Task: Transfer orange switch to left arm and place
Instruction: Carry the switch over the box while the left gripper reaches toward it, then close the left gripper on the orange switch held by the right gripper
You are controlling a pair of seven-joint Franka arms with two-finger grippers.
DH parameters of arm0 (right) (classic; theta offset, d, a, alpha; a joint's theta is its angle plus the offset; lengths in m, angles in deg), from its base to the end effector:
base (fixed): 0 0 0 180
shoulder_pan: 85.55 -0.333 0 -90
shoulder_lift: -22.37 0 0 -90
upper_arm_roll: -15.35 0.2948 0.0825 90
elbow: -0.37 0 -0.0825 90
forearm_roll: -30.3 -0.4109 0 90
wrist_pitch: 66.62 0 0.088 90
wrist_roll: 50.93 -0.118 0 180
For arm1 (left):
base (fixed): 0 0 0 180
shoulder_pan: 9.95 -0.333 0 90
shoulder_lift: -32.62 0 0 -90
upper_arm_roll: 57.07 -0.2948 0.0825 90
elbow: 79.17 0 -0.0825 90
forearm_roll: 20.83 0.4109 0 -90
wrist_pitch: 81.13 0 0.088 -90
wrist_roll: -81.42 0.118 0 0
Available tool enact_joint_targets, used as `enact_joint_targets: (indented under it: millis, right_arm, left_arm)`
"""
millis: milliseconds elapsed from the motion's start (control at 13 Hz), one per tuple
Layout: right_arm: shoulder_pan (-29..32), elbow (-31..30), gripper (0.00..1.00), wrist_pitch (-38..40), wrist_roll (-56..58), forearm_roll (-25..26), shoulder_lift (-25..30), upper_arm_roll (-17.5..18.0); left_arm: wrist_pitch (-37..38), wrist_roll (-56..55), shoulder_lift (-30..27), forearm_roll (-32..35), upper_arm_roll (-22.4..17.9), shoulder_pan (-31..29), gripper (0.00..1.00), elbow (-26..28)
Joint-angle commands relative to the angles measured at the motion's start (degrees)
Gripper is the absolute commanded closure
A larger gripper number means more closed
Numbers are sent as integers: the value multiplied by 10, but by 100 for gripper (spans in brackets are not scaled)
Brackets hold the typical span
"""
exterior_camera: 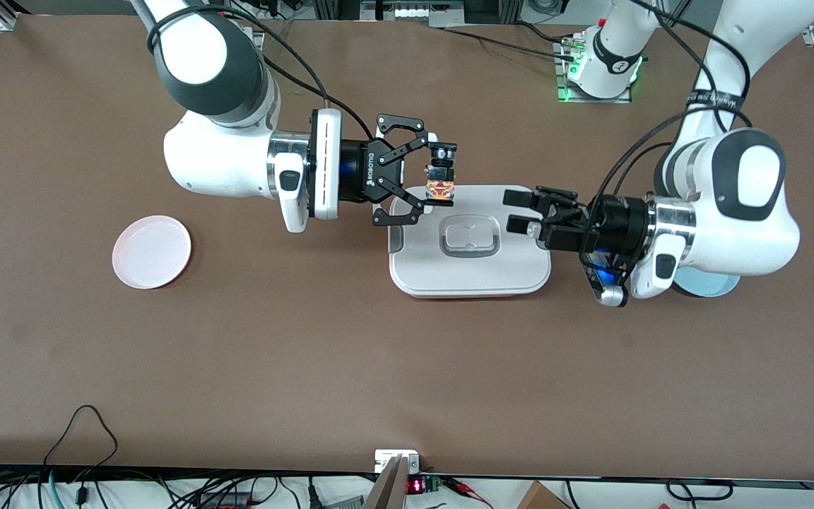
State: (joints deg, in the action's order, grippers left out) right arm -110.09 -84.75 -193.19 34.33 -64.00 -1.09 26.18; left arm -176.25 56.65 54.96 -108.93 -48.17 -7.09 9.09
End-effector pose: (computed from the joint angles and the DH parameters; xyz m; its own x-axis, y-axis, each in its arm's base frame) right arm 0.5944 0.4461 0.4835 0.4158 0.0524 0.9079 0.9091 -0.0506 -0.4134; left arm 0.6596 -0.2326 0.4782 0.7003 -0.0831 -0.7090 0.7035 -0.0883 0.7052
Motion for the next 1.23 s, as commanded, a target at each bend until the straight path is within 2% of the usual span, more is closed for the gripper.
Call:
enact_joint_targets:
  millis: [0,460,1150]
  right_arm:
    - [-4,1,100,-5,29,-25,2,0]
    - [-15,1,100,-25,70,-25,1,0]
    - [-21,0,100,-29,71,-22,1,0]
  left_arm:
    - [-28,0,-16,-1,-5,24,0,9]
    - [-83,113,-39,24,-3,56,0,10]
    - [-86,172,-40,25,1,67,1,17]
